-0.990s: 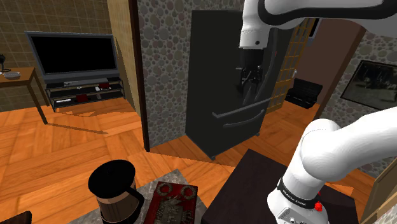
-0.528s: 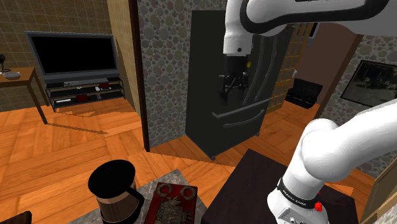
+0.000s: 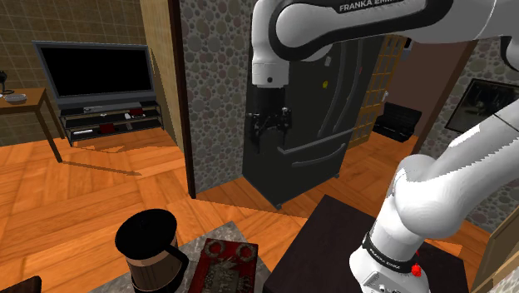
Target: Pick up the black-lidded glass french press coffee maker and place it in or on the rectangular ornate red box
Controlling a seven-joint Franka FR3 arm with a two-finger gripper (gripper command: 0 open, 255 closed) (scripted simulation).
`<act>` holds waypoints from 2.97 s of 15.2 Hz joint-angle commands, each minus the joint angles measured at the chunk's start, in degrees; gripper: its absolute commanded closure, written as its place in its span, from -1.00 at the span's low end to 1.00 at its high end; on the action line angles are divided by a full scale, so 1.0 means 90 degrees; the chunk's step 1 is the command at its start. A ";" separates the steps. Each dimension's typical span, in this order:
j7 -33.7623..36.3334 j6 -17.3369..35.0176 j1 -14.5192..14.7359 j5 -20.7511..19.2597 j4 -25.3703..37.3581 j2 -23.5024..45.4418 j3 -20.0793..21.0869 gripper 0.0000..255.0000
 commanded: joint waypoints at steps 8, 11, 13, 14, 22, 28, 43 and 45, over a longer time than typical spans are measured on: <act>0.1086 0.0809 0.0284 0.0060 0.1120 0.1894 0.0763 -1.00; 0.1464 0.0980 0.0395 -0.0056 0.1644 0.2592 0.0954 -1.00; 0.1717 0.1061 0.0483 -0.0165 0.2036 0.3072 0.1058 -1.00; 0.1844 0.1090 0.0533 -0.0228 0.2246 0.3317 0.1103 -1.00; 0.2767 0.1010 0.1114 -0.0815 0.4311 0.5376 0.1243 -1.00; 0.3122 0.0881 0.1521 -0.1093 0.5550 0.6519 0.1193 -1.00; 0.3131 0.1326 0.1538 -0.1108 0.5168 0.6583 0.1186 1.00; 0.3131 0.1326 0.1538 -0.1108 0.5168 0.6583 0.1186 1.00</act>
